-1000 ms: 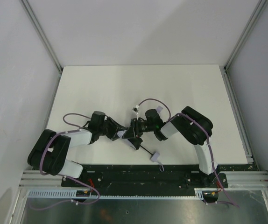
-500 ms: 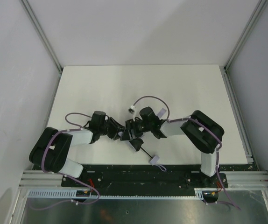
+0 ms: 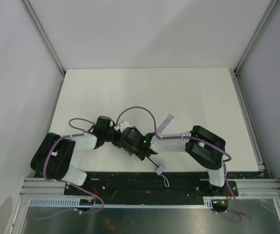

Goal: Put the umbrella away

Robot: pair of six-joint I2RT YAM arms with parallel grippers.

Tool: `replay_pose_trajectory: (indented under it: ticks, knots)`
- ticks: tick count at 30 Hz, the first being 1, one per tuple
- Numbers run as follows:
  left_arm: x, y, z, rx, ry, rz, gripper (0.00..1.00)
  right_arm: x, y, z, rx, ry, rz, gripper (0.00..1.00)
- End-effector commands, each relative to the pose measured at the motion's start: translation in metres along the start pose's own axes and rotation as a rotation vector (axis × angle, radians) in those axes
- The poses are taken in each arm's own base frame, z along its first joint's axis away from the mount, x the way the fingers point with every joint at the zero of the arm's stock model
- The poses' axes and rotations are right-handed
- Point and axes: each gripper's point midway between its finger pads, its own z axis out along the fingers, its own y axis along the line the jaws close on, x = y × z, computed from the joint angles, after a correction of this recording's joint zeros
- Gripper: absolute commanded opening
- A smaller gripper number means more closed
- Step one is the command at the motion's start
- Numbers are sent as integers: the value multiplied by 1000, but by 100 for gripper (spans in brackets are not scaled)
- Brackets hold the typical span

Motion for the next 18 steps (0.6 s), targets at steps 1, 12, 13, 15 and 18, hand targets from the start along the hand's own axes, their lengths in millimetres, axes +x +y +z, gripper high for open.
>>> replay_pose_trajectory:
  ticks: [1, 12, 13, 15, 18]
  knots:
    - [17, 93, -8, -357, -9, -77, 0, 15, -32, 2, 312, 35, -196, 60]
    - [2, 50, -22, -215, -110, 27, 65, 90, -4, 24, -6, 195, -67, 0]
    - [-1, 46, -25, -199, -127, 46, 82, 95, -1, 25, -67, 203, -28, 0]
    - [-5, 40, -31, -172, -158, 72, 95, 98, 6, 27, -196, 199, 65, 0]
    - [-12, 38, -39, -144, -202, 94, 99, 99, 7, 29, -324, 189, 192, 0]
